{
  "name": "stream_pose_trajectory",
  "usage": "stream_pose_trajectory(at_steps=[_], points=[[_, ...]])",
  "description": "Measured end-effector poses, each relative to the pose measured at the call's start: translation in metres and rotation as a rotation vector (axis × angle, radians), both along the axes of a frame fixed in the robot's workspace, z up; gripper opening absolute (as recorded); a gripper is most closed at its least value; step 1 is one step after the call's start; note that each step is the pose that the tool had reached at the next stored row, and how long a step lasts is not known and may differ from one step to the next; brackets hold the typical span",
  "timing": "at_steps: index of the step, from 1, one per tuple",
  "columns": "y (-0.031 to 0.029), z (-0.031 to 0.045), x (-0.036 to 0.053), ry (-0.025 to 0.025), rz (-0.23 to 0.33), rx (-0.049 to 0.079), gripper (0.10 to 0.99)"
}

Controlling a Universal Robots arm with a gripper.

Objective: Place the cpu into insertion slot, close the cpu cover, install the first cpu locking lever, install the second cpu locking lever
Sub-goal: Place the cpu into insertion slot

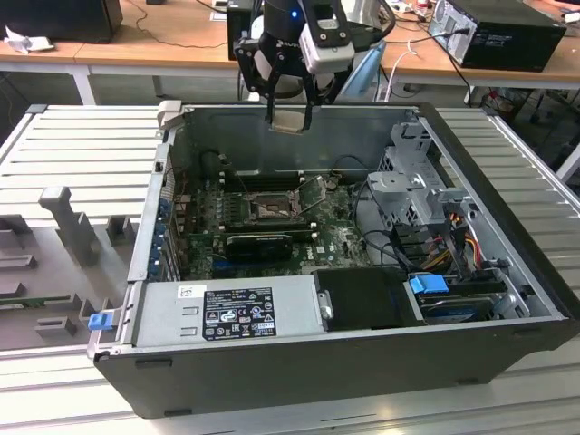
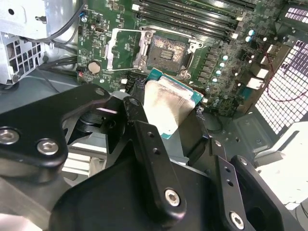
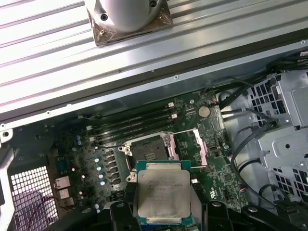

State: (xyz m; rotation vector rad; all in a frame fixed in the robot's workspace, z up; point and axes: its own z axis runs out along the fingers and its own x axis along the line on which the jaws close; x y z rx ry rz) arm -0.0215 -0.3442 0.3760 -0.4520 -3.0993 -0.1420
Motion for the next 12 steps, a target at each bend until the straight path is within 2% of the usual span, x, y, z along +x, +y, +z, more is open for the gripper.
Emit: stream_pose_trajectory(at_steps=[12], points=[[0.0000, -0.0001, 0.0000, 0.0000, -0.065, 0.000, 0.529]])
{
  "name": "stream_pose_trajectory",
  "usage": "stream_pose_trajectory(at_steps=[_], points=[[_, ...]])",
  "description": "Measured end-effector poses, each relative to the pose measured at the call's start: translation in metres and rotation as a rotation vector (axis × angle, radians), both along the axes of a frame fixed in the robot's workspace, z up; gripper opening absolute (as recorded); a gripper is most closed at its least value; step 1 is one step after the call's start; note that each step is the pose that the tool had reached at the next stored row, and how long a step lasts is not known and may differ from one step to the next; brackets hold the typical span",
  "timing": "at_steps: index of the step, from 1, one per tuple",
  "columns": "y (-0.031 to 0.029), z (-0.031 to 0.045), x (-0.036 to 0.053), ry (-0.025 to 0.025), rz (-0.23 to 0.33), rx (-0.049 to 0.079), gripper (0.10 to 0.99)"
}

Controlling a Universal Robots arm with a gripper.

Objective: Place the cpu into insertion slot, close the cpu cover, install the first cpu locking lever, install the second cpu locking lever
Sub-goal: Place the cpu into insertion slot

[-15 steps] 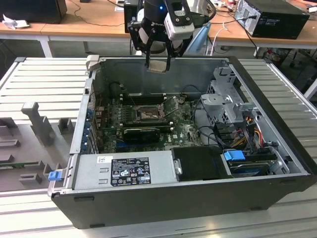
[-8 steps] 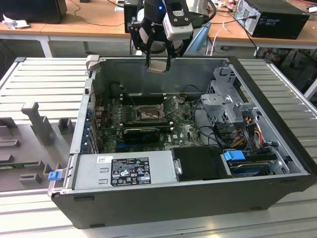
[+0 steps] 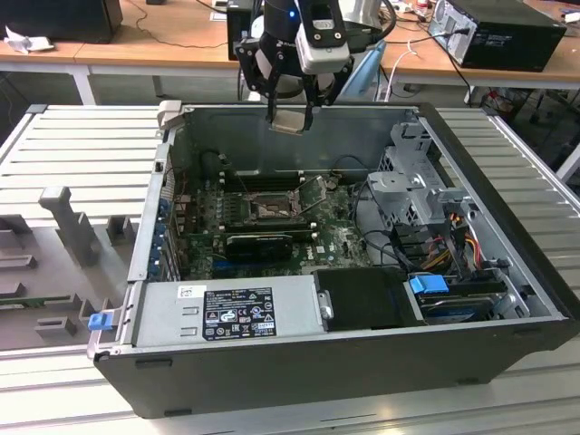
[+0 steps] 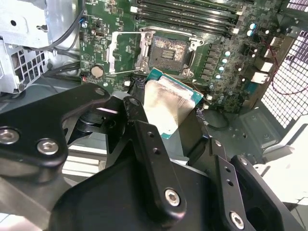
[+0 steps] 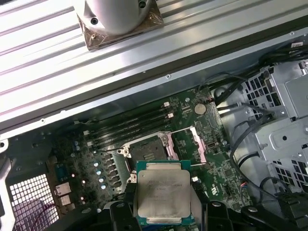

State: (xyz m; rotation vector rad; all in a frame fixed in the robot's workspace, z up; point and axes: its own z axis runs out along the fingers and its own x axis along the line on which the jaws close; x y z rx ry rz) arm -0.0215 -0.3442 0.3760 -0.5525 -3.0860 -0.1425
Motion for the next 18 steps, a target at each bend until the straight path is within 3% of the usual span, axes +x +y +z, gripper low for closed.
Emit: stream_pose_trajectory(at_steps=[12, 18], points=[[0.0000, -0.0001, 0.0000, 0.0000, -0.107, 0.000, 0.529], [0.0000, -0.0003, 0.0000, 0.0000, -0.200, 0.000, 0.529]])
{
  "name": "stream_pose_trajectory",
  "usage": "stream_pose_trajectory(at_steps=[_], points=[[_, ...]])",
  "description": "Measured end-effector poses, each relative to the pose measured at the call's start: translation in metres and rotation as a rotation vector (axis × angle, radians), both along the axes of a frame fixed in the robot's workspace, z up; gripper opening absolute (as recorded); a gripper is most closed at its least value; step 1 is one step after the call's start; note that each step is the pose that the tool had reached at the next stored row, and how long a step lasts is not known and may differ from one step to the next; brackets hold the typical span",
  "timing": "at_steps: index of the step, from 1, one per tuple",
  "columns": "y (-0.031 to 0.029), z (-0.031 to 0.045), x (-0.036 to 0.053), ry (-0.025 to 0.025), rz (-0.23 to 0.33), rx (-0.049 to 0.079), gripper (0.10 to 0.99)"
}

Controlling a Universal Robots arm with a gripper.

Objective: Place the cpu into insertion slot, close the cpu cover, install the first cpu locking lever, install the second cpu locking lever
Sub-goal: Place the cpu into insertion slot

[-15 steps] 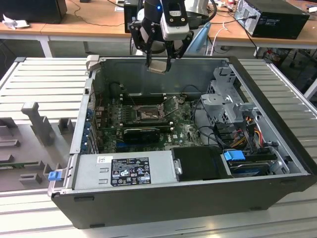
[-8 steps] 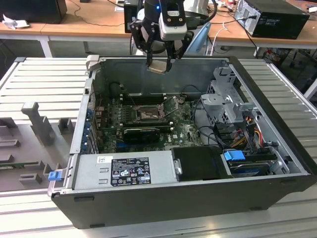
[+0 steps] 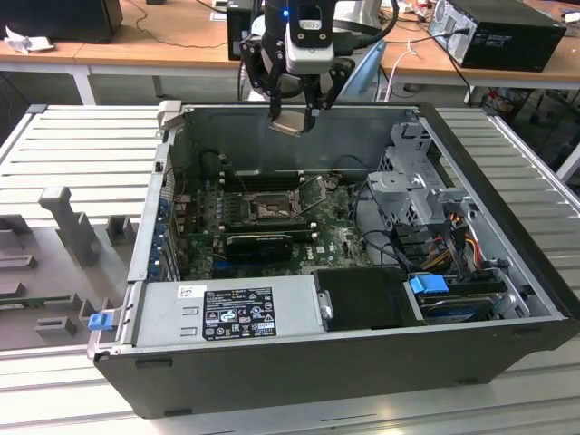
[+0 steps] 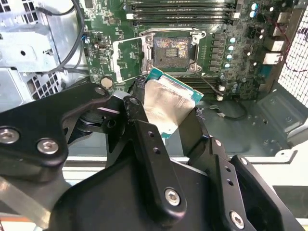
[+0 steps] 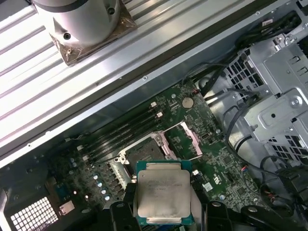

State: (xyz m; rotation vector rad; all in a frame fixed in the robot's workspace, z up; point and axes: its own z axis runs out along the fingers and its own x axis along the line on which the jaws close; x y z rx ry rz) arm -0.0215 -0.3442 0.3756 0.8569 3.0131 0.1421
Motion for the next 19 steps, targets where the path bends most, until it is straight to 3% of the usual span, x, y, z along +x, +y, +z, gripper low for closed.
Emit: stream_pose_trajectory(at_steps=[8, 19], points=[[0.0000, -0.0007, 0.0000, 0.0000, -0.135, 0.000, 0.529], [0.0000, -0.0013, 0.0000, 0.0000, -0.254, 0.000, 0.529]])
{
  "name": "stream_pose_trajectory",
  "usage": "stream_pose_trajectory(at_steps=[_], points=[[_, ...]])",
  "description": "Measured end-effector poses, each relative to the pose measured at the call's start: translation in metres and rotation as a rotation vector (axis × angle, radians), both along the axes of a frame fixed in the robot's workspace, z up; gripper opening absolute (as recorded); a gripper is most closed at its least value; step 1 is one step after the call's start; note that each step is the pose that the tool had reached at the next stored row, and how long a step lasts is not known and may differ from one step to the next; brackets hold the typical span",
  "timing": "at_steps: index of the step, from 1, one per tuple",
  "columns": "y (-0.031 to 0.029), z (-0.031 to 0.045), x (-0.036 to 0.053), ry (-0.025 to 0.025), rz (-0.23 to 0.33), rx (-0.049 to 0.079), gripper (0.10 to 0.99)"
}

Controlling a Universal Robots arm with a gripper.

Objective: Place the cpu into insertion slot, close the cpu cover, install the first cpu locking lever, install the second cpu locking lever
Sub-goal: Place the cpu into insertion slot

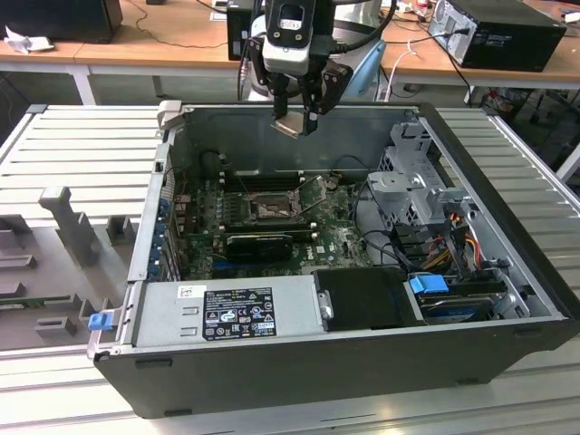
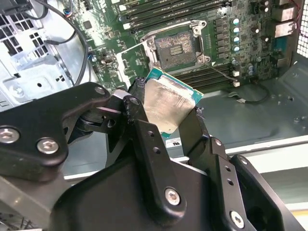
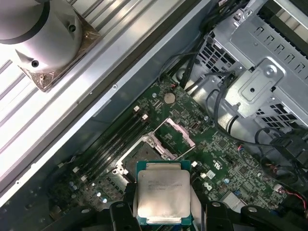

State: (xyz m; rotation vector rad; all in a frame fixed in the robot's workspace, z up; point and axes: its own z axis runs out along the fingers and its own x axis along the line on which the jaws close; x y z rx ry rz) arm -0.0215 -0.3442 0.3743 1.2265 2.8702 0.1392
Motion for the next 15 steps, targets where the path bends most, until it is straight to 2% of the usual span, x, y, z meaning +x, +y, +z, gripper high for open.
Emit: stream_pose_trajectory(at_steps=[15], points=[[0.0000, -0.0006, 0.0000, 0.0000, -0.113, 0.000, 0.529]])
